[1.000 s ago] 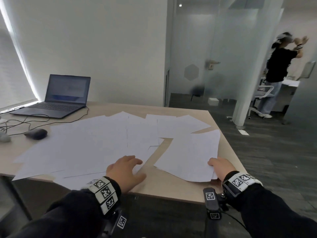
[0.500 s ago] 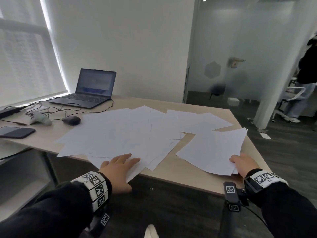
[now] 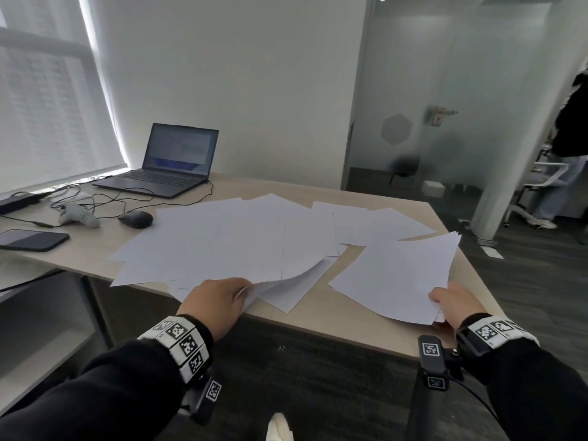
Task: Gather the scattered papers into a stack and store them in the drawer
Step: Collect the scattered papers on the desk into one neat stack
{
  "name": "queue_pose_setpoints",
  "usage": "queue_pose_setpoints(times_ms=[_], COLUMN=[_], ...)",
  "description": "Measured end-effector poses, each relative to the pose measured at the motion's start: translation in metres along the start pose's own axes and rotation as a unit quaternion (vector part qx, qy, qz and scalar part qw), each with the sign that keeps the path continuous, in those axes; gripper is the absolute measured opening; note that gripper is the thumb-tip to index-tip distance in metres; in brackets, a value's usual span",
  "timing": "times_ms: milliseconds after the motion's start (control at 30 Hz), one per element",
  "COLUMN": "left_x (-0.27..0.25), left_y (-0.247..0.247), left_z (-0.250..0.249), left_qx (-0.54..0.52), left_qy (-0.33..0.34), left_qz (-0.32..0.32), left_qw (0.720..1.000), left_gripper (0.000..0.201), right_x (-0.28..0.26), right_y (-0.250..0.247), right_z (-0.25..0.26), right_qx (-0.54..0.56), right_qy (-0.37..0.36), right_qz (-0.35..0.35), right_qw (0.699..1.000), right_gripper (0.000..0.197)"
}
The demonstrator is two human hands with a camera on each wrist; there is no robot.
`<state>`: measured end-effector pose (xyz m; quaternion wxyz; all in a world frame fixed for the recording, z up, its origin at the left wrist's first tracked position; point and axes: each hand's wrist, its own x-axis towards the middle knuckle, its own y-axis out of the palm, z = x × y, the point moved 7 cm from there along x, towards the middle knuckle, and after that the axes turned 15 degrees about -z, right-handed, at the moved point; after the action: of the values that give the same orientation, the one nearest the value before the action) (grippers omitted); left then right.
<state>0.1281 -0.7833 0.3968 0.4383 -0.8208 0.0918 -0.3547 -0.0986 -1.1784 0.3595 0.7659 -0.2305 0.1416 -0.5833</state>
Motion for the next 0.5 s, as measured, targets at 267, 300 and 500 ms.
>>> queue_pose_setpoints(times_ms=[267,300,500], left_x=[0.006,0.005,-0.010], left_y=[0.022,0.026,0.033], left_z=[0.001,0.010,0.039], left_qx=[0.066,0.087,0.131], left_qy=[0.051,0.052,0.087], left_qz=[0.074,0.104,0.166], left_qw=[0.994,0.989,0.974], left_gripper=[0.034,0.045,0.090], right_x=[-0.001,-0.002,0.004], right_y=[-0.002,-0.002,0.002], right_z=[-0.008,-0.008,-0.010], right_qx=[0.038,0.042,0.034], right_qy=[0.013,0.017,0.016], right_qz=[0.013,0.013,0.012], right_qw=[0.999,0.999,0.999], right_gripper=[0.013,0.013,0.024])
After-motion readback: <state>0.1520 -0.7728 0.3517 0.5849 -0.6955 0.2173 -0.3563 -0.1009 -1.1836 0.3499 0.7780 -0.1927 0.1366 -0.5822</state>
